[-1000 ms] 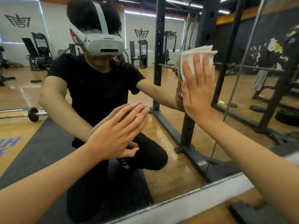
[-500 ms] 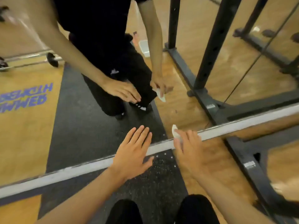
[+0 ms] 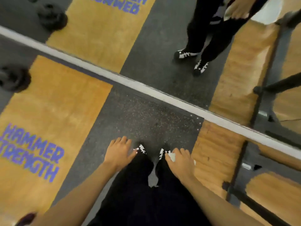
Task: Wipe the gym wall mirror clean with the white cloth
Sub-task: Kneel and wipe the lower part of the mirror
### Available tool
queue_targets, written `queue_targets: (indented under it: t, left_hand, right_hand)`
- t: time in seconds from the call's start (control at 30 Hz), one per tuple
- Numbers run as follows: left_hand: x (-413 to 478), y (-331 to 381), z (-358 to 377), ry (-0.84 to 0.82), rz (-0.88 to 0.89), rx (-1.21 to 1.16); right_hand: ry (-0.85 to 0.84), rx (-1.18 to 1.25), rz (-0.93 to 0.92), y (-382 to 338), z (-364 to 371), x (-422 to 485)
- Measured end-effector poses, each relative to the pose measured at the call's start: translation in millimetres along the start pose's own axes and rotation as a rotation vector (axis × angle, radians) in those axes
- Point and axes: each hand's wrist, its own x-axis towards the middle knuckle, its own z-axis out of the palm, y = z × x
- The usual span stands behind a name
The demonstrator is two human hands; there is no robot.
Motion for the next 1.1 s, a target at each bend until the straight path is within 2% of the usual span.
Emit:
queue_targets:
  t: [0.13, 0.3, 0.37, 0.53, 0.67, 0.87, 0.97, 1.1]
  left_hand:
    - [-85, -35, 31, -0.101, -0.367, -0.247]
    - [-162, -90, 77, -0.070, -0.774, -0.559]
    - [-180, -115, 93, -0.086, -0.872, -0.665]
    - [-182, -206, 89, -0.167, -0.828, -0.743]
    - [-151, -316, 40, -0.029, -0.813, -0.784]
    - [-101, -479, -20, 0.131, -0.747, -0.795]
    - [-86, -553, -27, 0.093, -0.785, -0.763]
    - [-91, -642, -33, 0.014, -0.961, -0.821]
  right_hand:
    - [-0.202, -0.159, -0.217, -66, -17, 12]
    - [-0.235, -0.359, -0.569, -193, -5, 55]
    - [-0.260, -0.480, -0.656, -247, 0, 74]
    - [-0.235, -0.509, -0.652, -361, 2, 103]
    - [-0.186, -0.429, -0.561, -430, 10, 115]
    - [-0.213, -0.510, -0.562, -532, 48, 143]
    - [-0.243, -0.562, -0.612, -620, 74, 178]
    - [-0.305, -0.510, -0.682, -771, 101, 231]
